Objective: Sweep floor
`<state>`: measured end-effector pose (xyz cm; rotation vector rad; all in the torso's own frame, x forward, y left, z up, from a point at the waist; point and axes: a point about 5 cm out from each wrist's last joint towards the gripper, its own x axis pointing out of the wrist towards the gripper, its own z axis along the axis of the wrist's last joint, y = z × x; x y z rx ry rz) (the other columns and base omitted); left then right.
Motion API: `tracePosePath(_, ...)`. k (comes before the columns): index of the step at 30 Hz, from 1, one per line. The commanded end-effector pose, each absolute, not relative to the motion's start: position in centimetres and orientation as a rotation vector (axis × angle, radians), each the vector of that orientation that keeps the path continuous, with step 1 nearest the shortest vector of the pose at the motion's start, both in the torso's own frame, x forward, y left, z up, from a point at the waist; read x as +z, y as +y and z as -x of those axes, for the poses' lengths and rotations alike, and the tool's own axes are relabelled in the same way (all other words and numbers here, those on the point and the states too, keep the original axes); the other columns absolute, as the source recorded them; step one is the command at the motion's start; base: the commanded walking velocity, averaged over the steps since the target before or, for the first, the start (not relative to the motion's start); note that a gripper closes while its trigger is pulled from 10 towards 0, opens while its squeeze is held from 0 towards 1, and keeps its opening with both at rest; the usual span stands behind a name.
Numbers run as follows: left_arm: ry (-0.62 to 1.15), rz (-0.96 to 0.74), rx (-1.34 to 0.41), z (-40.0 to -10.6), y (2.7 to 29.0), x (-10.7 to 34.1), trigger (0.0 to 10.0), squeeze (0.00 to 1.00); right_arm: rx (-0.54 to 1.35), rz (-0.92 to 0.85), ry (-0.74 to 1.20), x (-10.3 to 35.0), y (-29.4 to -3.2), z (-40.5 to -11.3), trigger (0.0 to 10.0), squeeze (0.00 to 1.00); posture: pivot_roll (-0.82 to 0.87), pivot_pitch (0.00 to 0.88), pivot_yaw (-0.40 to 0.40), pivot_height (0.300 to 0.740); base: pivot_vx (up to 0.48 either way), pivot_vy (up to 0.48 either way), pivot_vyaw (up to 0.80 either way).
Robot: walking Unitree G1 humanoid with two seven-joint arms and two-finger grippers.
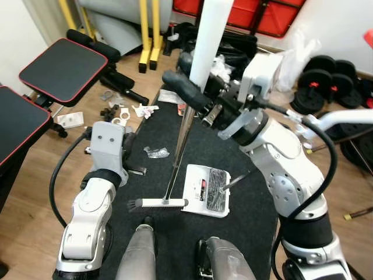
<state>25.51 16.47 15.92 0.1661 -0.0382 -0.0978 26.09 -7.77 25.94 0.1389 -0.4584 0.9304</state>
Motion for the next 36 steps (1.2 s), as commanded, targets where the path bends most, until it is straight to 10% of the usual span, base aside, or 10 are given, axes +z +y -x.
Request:
tracePosePath(1, -0.031, -0.170, -0.097, -25.3, 16.5, 15.7, 10.0, 0.00, 0.936, -0.130, -0.486, 26.2, -7.8, -25.6, 10.0, 0.00, -0.11, 0.181, -0.132, 0.740, 0.000, 0.000, 0.79)
tracePosePath(36, -0.049, -0.138, -0.155, -25.2, 15.8, 16.1, 10.0, 0.00, 0.783, -0.110, -0.417, 25.4, -8.7, -26.6, 10.0, 0.00, -0.13, 0.191, -0.130, 0.740, 0.130, 0.000, 0.31)
